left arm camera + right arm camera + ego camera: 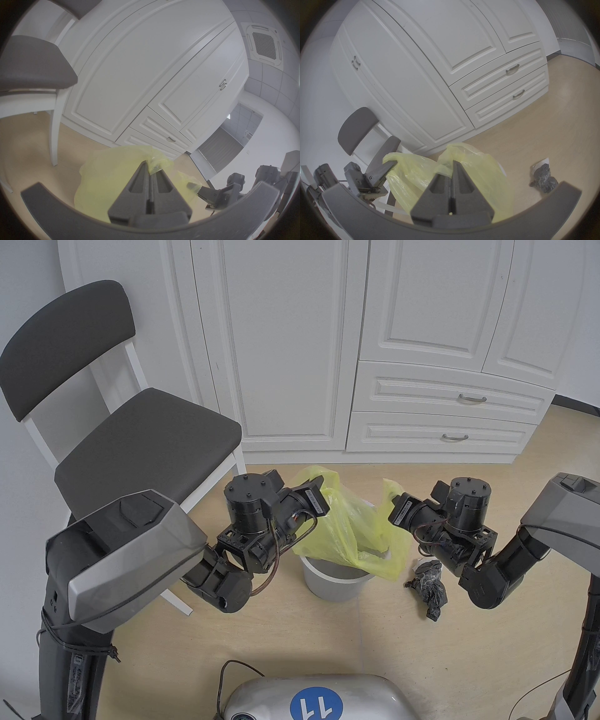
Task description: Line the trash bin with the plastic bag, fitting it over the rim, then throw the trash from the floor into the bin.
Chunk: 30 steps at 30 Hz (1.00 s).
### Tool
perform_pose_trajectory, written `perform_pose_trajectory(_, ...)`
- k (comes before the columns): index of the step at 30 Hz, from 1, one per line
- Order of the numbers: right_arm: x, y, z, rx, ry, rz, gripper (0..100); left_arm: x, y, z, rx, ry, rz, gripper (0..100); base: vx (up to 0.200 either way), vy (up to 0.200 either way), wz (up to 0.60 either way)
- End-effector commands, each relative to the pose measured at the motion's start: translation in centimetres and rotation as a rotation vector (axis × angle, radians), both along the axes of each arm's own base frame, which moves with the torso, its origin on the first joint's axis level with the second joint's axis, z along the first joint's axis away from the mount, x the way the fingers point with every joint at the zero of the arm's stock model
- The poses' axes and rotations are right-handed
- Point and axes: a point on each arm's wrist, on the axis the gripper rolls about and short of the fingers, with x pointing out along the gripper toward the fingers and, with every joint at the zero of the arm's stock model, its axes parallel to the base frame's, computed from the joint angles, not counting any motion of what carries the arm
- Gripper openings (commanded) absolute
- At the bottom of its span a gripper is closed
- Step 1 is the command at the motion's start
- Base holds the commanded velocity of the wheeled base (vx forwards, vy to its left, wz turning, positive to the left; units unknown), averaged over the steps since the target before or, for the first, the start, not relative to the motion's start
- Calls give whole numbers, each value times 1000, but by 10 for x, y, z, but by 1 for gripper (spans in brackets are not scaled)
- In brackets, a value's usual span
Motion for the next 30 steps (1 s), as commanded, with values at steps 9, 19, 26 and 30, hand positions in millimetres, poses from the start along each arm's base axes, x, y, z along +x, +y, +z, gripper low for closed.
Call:
perform_pose_trajectory(9,15,-6,-24,-17,41,-26,0,16,-23,-41,-9,41,-42,0,0,0,0)
perform_pose_trajectory(19,16,-3,-28,-17,46,-22,0,36,-17,-63,-2,54,-10,0,0,0,0)
perform_pose_trajectory(26,16,1,-26,20,44,-24,0,44,-9,-63,-33,77,9,0,0,0,0)
perform_pose_trajectory(30,16,2,-24,22,40,-23,0,44,-9,-66,-32,82,9,0,0,0,0)
